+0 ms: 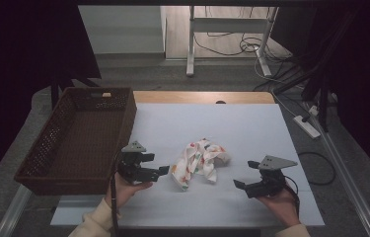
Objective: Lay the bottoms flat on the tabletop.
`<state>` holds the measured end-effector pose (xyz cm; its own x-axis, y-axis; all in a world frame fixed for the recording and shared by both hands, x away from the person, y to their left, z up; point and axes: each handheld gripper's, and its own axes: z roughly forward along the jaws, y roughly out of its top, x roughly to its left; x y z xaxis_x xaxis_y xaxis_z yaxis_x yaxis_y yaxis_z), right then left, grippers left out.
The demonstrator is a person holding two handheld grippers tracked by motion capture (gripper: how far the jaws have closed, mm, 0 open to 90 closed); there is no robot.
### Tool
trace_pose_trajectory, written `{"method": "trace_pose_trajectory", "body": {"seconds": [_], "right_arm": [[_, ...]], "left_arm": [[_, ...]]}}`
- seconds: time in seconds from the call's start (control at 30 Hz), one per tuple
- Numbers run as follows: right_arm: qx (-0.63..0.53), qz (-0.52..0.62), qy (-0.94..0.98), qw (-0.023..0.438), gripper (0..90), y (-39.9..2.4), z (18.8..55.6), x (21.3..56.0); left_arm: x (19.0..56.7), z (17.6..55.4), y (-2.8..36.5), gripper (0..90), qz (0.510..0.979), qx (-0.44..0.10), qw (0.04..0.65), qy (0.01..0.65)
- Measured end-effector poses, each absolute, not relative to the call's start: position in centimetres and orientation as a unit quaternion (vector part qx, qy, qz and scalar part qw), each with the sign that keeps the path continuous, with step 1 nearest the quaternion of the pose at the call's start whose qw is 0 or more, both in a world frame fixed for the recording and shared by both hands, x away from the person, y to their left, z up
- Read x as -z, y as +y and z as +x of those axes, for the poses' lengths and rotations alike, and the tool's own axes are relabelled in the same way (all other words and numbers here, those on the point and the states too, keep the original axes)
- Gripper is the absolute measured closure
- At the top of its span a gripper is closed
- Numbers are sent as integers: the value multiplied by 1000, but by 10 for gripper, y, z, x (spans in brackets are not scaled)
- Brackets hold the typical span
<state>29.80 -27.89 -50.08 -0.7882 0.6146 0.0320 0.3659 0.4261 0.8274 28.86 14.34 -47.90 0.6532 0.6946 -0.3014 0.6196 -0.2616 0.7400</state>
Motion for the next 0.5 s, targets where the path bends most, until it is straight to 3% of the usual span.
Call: {"method": "trace_pose_trajectory", "body": {"seconds": [0.4, 0.5], "right_arm": [[-457, 279, 835, 126, 95, -259, 296, 496], [-459, 275, 836, 123, 138, -253, 296, 497]], "left_arm": [[482, 292, 138, 189, 796, -38, 446, 407], [483, 294, 139, 189, 796, -35, 446, 408]]}}
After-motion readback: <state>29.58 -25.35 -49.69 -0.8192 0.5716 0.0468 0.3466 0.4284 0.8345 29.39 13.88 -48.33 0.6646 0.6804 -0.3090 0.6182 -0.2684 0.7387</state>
